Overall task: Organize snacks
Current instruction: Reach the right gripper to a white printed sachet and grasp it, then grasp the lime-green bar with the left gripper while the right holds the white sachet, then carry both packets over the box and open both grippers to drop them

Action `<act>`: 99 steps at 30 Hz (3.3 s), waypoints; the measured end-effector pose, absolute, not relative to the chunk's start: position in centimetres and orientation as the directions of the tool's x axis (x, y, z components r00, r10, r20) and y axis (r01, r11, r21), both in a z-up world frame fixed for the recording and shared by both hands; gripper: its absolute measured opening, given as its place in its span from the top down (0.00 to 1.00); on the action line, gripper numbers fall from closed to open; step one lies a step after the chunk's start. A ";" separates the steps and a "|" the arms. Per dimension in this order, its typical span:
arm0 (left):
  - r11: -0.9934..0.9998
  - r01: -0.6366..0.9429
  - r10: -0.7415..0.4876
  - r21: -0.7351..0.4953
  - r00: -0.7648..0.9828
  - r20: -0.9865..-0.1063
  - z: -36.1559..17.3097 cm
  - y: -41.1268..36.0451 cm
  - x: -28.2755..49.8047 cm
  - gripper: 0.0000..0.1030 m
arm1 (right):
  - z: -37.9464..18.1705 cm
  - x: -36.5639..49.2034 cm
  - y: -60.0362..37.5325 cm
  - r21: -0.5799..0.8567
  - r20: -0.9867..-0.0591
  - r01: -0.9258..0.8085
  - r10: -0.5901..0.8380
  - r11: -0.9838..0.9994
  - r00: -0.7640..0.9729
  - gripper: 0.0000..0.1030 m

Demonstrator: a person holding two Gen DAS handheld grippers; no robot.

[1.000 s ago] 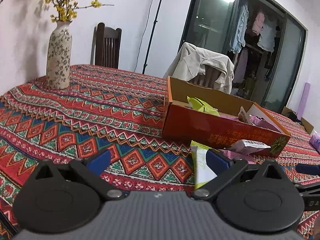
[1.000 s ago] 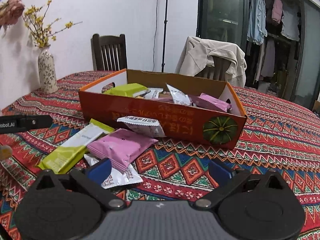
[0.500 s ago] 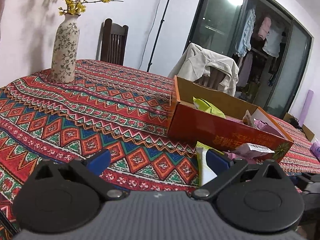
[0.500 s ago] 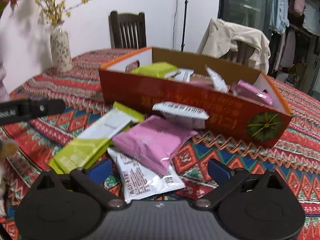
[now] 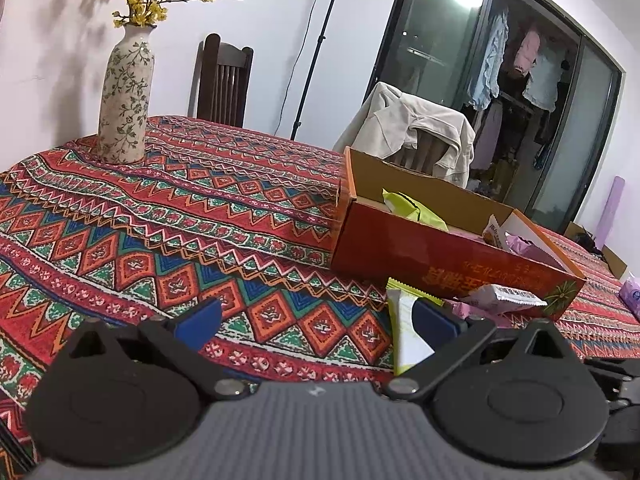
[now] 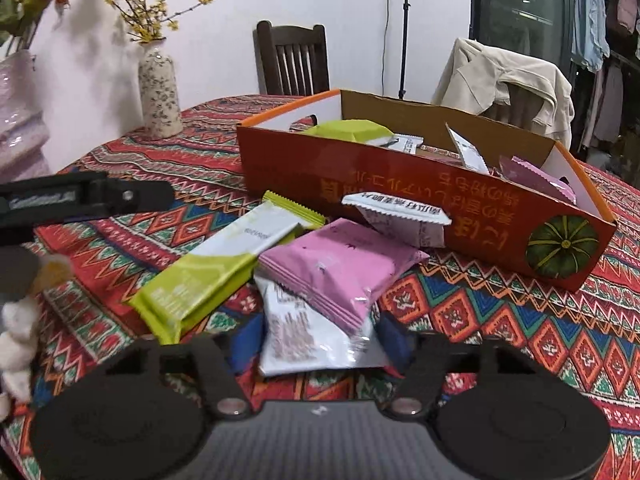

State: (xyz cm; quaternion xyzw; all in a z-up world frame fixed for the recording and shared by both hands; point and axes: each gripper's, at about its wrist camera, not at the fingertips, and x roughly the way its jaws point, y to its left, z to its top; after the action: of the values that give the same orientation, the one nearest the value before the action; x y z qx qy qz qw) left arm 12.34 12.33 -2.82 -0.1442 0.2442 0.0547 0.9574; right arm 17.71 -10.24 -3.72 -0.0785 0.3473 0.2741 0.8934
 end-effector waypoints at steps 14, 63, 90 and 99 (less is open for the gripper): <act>0.951 -0.217 0.090 -0.220 0.876 -0.474 -1.7 11.7 11.6 0.00 | -1.7 14.7 -15.5 0.053 -0.596 -0.474 0.409 0.879 0.691 0.51; 0.982 -0.155 0.065 -0.108 0.814 -0.577 -1.8 6.1 13.1 0.00 | -2.5 15.9 -20.5 0.096 -0.584 -0.412 0.387 0.906 0.713 0.93; 0.987 -0.156 0.093 -0.041 0.757 -0.647 -3.8 4.2 15.9 0.62 | -1.9 15.9 -21.4 0.101 -0.552 -0.380 0.370 0.919 0.747 0.93; 0.989 -0.137 0.079 -0.052 0.797 -0.599 -2.3 4.6 14.4 0.62 | -1.4 15.7 -21.5 0.099 -0.536 -0.378 0.369 0.920 0.759 0.93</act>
State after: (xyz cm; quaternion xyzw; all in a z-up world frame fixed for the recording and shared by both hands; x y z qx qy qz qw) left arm 14.44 4.56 -2.30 -0.0464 0.3135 0.0571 0.9467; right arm 15.67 -21.48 -1.37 -0.0079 0.2843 0.1994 0.9377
